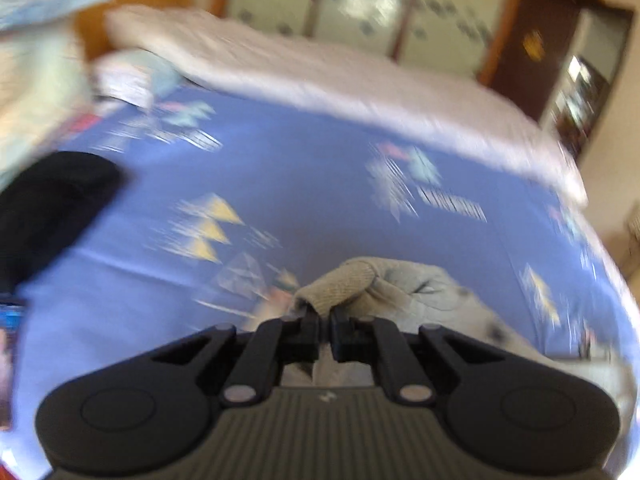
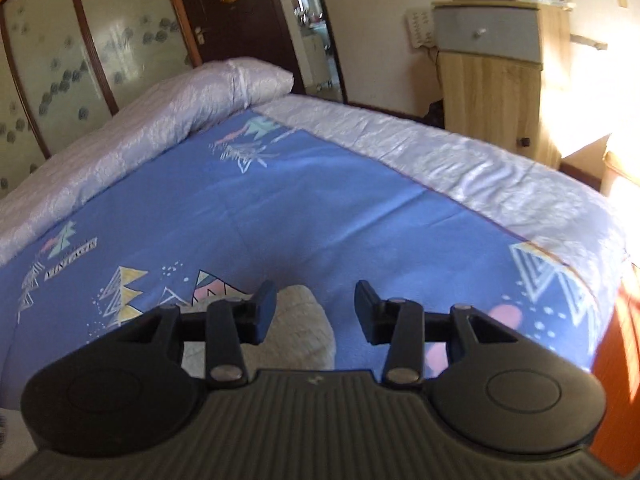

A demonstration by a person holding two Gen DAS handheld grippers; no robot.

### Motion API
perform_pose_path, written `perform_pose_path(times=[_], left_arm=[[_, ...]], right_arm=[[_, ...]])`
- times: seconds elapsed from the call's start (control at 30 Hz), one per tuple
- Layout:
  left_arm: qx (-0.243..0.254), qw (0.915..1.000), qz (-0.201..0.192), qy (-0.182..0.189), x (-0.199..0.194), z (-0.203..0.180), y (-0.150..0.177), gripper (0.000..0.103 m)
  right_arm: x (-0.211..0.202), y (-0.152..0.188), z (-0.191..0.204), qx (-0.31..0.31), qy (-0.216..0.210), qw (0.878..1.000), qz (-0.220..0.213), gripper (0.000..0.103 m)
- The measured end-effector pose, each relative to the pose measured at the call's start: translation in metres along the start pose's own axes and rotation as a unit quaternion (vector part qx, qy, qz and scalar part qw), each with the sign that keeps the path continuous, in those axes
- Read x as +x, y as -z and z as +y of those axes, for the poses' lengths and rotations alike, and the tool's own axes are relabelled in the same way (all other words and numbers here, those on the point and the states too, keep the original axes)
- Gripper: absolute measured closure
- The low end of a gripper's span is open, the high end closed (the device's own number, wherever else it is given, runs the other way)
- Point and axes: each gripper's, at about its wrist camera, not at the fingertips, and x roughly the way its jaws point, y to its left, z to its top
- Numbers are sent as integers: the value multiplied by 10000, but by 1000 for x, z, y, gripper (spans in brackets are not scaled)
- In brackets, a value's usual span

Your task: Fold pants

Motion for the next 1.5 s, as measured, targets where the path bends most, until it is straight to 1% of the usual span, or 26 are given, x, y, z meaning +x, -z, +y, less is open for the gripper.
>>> perform_pose_path(times=[0.07, 0.13, 0.2, 0.3, 0.37, 0.43, 0.57, 0.63, 0.77, 0.87, 0.93, 1.0, 1.03, 1.07, 1.1, 1.13, 1.17, 1.2, 1.23, 1.27, 1.3, 1.33, 1.37, 1.43, 1.5], left_arm=[[-306, 9988, -256, -296, -22, 25, -5, 98], [-532, 9951, -449, -700, -43, 56, -3, 98], [-677, 9926, -417, -916, -54, 79, 4, 98], [-872, 9895, -149, -1145, -53, 101, 16, 98], [-1039, 9874, -38, -1195, -50, 113, 24, 98], [-1174, 9856, -30, -1217, -51, 122, 29, 98], [-1554, 9812, -46, -1143, -50, 138, 28, 98], [-1637, 9806, -49, -1080, -44, 141, 23, 98], [-1503, 9820, -37, -1142, -44, 136, 22, 98], [-1453, 9829, -67, -1133, -44, 133, 19, 98], [-1438, 9830, -66, -1140, -43, 132, 17, 98], [-1420, 9829, -55, -1167, -40, 130, 14, 98], [-1406, 9830, -55, -1178, -39, 129, 14, 98], [-1384, 9832, -54, -1190, -38, 127, 14, 98], [-1353, 9834, -52, -1205, -37, 125, 14, 98], [-1316, 9837, -51, -1223, -36, 123, 14, 98], [-1275, 9840, -54, -1240, -36, 121, 14, 98], [-1239, 9844, -62, -1252, -36, 119, 13, 98], [-1226, 9845, -70, -1252, -36, 118, 11, 98], [-1234, 9846, -76, -1233, -36, 117, 10, 98], [-1244, 9849, -82, -1202, -36, 117, 7, 98], [-1241, 9854, -88, -1165, -35, 117, 4, 98], [-1229, 9857, -88, -1146, -33, 116, -1, 98], [-1185, 9868, -102, -1094, -26, 113, -16, 98], [-1050, 9889, -186, -1035, -13, 105, -34, 98]], right_arm=[[16, 1, 3, 143, -50, 9997, 213, 57], [16, 2, 9, 225, -207, 9992, 243, 57], [11, 1, 21, 57, -326, 9992, 210, 57], [6, -2, 46, -440, -418, 9979, 220, 57], [8, -2, 62, -688, -544, 9958, 273, 57], [13, -2, 74, -867, -629, 9937, 337, 57], [27, -3, 91, -975, -874, 9898, 561, 57], [35, -5, 96, -982, -950, 9885, 644, 57], [56, -4, 100, -767, -1037, 9863, 1031, 57], [64, 2, 107, -701, -1151, 9842, 1151, 55], [71, 12, 118, -978, -1169, 9790, 1355, 53], [79, 26, 133, -1414, -1144, 9713, 1534, 53], [81, 34, 142, -1702, -1074, 9679, 1504, 52], [80, 40, 150, -2015, -968, 9650, 1372, 53], [77, 48, 159, -2342, -871, 9606, 1214, 57], [75, 52, 164, -2552, -871, 9563, 1134, 80], [74, 55, 169, -2706, -922, 9515, 1136, 86], [71, 58, 174, -2873, -879, 9477, 1076, 90], [67, 59, 177, -2994, -897, 9442, 1037, 92], [63, 57, 176, -2946, -947, 9458, 985, 92], [59, 49, 174, -2807, -981, 9505, 898, 93], [54, 36, 170, -2625, -956, 9575, 710, 93], [49, 24, 167, -2452, -903, 9641, 472, 93], [40, -7, 159, -2150, -647, 9744, -93, 93], [37, -39, 153, -1953, -337, 9782, -613, 93]])
